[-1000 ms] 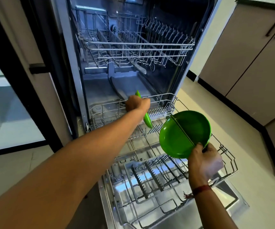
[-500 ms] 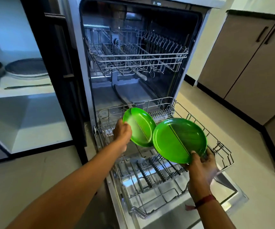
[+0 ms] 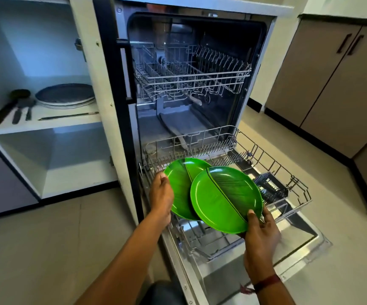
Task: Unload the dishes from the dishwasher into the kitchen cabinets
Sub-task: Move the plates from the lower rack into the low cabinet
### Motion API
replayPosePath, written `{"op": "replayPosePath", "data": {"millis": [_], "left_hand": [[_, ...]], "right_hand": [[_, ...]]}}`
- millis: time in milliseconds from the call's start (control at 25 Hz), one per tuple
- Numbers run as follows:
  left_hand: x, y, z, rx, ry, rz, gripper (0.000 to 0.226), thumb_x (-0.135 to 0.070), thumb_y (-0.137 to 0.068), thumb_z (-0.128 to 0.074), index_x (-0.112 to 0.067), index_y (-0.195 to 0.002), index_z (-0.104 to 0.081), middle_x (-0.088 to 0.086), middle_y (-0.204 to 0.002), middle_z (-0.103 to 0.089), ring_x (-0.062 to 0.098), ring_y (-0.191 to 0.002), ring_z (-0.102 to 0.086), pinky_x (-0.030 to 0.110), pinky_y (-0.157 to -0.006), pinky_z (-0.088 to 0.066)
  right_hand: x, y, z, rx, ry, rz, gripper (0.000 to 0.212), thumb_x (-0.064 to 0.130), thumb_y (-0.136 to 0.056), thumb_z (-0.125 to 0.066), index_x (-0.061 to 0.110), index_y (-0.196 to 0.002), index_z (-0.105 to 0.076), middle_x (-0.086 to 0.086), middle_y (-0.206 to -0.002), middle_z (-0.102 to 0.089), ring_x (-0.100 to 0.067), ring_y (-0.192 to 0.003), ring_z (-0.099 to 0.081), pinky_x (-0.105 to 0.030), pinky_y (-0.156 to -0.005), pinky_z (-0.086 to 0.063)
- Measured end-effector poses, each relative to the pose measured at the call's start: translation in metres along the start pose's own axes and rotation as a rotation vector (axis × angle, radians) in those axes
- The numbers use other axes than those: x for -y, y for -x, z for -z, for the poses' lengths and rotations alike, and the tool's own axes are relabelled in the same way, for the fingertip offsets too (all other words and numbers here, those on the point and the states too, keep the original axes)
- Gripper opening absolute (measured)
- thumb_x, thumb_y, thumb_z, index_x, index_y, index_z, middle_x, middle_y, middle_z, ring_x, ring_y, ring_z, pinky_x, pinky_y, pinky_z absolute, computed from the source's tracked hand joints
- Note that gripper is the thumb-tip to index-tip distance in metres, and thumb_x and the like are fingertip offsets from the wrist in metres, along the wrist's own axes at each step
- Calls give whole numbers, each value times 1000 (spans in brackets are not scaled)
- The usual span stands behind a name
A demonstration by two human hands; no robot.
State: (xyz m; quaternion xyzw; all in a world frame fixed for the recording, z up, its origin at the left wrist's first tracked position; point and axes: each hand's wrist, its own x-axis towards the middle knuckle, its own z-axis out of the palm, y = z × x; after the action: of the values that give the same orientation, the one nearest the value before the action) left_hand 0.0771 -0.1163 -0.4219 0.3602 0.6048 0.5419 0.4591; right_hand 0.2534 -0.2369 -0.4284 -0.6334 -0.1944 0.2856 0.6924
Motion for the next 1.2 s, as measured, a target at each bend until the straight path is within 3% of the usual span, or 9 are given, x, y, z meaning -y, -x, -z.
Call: {"op": "replayPosePath", "data": {"millis": [80,240,360,480,640,800,880,1040,1200], "left_hand": [[7,10,10,12,28,-6,25,-22,-103,-37,-21,-83,-53,1,-84,-55,14,-76,-46,28,-72,-37],[18,31,36,-4,64,-12,26,-24,-101,-41,-25,-81,-57,2,-89,-61,17,-82,-52,33,-77,-43],[26,43,54,-1,88,-21,25,-33,-99,-42,-29,-84,-60,12,-96,-66,20,-82,-58,42,-83,-50],[30,66,72,-6,191,-11,27,-33,-101,-44,-23,-88,-65,3,-95,-69,21,-91,-61,43,-91,-48],[29,93,97,-25,349,45,28,-28,-101,-45,-20,-91,-70,4,-100,-70,21,-96,-60,49,-98,-45],[15,102,120,-71,418,121,42,-42,-100,-42,-11,-106,-69,10,-103,-73,27,-99,-68,49,-92,-52],[12,104,133,-74,404,139,43,-46,-99,-42,-13,-104,-70,7,-99,-74,26,-96,-69,47,-89,-54],[17,103,160,-68,379,166,42,-45,-98,-46,-12,-107,-70,9,-102,-73,30,-102,-67,52,-94,-51],[16,95,184,-47,387,199,45,-48,-95,-48,-13,-113,-68,10,-108,-72,29,-103,-67,54,-94,-51]], "right_hand": [[2,13,2,11,29,27,42,10,-95,-57,15,-136,-53,-7,-113,-69,-23,-99,-68,-50,-86,-55],[4,45,-1,35,98,63,39,11,-95,-55,13,-134,-55,5,-95,-70,-14,-87,-69,-43,-84,-56],[-5,71,-7,76,191,117,36,25,-93,-55,27,-129,-58,10,-94,-70,-14,-85,-69,-48,-79,-58],[-12,92,-12,113,277,149,42,40,-85,-51,34,-127,-58,9,-96,-71,-18,-87,-68,-49,-80,-56],[-14,108,-13,183,297,145,38,18,-94,-56,26,-132,-58,10,-104,-66,-17,-96,-63,-40,-90,-52],[-26,118,-22,326,276,60,53,10,-93,-55,42,-135,-50,10,-119,-64,-18,-110,-59,-45,-98,-48],[-30,126,-29,351,295,18,57,12,-91,-56,49,-133,-49,7,-114,-68,-20,-105,-62,-48,-94,-51],[-35,143,-42,372,292,23,54,22,-82,-60,43,-132,-52,-1,-102,-71,-23,-94,-65,-49,-86,-53],[-36,158,-53,392,285,72,50,9,-87,-64,50,-112,-51,5,-99,-70,-19,-87,-67,-51,-81,-54]]}}
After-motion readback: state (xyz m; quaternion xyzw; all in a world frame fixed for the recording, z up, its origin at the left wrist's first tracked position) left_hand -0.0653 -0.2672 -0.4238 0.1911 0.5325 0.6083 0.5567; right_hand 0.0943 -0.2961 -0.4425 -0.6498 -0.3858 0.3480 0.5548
